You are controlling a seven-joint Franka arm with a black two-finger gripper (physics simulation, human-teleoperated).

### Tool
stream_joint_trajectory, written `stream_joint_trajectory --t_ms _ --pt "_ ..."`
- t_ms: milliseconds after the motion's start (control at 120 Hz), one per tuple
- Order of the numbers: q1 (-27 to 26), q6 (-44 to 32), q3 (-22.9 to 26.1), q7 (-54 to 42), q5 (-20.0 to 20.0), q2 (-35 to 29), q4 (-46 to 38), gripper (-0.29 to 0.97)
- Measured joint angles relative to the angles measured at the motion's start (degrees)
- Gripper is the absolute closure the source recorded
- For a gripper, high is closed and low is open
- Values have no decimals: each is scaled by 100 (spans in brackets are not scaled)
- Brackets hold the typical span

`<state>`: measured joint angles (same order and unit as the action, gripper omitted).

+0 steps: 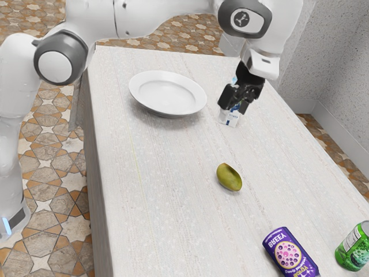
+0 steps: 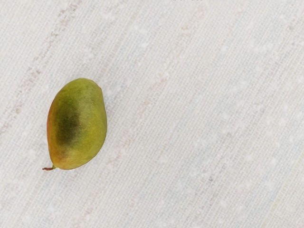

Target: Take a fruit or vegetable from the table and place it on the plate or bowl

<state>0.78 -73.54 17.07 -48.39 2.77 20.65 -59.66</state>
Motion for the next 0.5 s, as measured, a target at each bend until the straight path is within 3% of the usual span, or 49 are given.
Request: stream_joint_trajectory --t_ms 117,292,500 --pt "-18 -316 -24 -527 -69 391 -217 0" --pt "-129 -991 -415 -1150 -238 37 -1165 0" --pt "-269 -1686 -603 -1690 -453 -36 -1522 0"
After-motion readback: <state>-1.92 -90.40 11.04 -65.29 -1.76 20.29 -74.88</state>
